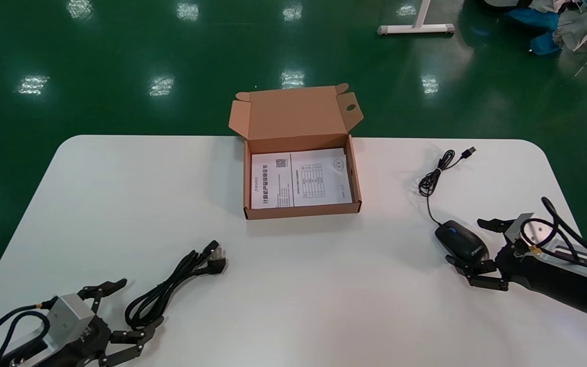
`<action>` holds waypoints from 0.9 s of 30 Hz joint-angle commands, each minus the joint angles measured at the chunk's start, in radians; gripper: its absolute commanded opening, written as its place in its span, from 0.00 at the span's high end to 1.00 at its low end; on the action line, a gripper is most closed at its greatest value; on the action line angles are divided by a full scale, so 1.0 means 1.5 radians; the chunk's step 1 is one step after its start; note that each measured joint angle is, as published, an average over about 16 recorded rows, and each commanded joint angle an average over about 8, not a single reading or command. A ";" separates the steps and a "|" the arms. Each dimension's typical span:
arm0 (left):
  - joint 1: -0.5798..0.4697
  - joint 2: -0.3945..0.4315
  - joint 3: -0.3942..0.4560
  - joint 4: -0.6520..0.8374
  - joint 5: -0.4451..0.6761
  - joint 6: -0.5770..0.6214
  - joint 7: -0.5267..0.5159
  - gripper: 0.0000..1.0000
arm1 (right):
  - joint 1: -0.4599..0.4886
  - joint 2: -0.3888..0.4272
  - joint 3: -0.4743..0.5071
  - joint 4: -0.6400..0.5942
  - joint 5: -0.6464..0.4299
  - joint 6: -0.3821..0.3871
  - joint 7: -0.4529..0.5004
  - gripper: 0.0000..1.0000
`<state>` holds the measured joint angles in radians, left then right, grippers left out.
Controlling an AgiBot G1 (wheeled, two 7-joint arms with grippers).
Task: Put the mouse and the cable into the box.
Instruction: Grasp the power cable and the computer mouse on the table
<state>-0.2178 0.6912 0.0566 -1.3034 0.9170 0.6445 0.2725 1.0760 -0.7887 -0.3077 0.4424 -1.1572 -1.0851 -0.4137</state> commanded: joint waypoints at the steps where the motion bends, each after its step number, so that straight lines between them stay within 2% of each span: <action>1: 0.001 0.001 -0.001 0.000 0.001 -0.003 0.001 0.00 | 0.000 0.000 0.000 0.000 0.000 0.000 0.000 0.00; 3: 0.001 0.001 0.003 0.002 0.002 -0.003 -0.002 0.00 | 0.000 0.000 0.000 0.000 0.000 0.000 0.000 0.00; 4: 0.001 0.001 0.004 0.002 0.003 -0.002 -0.003 0.00 | 0.000 0.000 0.000 0.000 0.000 0.000 0.000 0.05; 5: 0.001 0.001 0.006 0.003 0.004 -0.002 -0.004 0.05 | 0.000 0.000 0.000 0.000 0.000 0.000 0.000 0.13; 8: 0.000 0.000 0.011 0.005 0.006 0.000 -0.010 0.30 | 0.000 0.000 0.000 0.000 0.000 0.000 0.000 0.49; 11: -0.002 0.000 0.013 0.007 0.006 0.000 -0.012 0.63 | 0.000 0.000 0.000 0.000 0.000 0.000 0.001 0.86; 12: -0.002 0.000 0.014 0.007 0.006 0.000 -0.013 0.76 | 0.000 0.000 0.000 0.000 0.000 0.000 0.001 0.94; 13: -0.002 0.000 0.014 0.007 0.006 0.000 -0.014 0.84 | 0.000 0.000 0.000 0.000 0.000 0.000 0.001 0.98; 15: -0.002 0.000 0.014 0.007 0.006 0.001 -0.014 0.93 | 0.000 0.000 0.000 0.000 0.000 0.000 0.001 1.00; 18: -0.002 0.000 0.014 0.007 0.006 0.001 -0.013 0.99 | 0.000 0.000 0.000 0.000 0.000 0.000 0.001 1.00; 27: -0.001 0.000 0.013 0.006 0.006 0.002 -0.012 1.00 | 0.000 0.000 0.000 0.000 0.001 -0.001 0.000 1.00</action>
<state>-0.2198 0.6910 0.0756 -1.2938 0.9257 0.6472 0.2550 1.0760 -0.7885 -0.3075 0.4425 -1.1560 -1.0863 -0.4131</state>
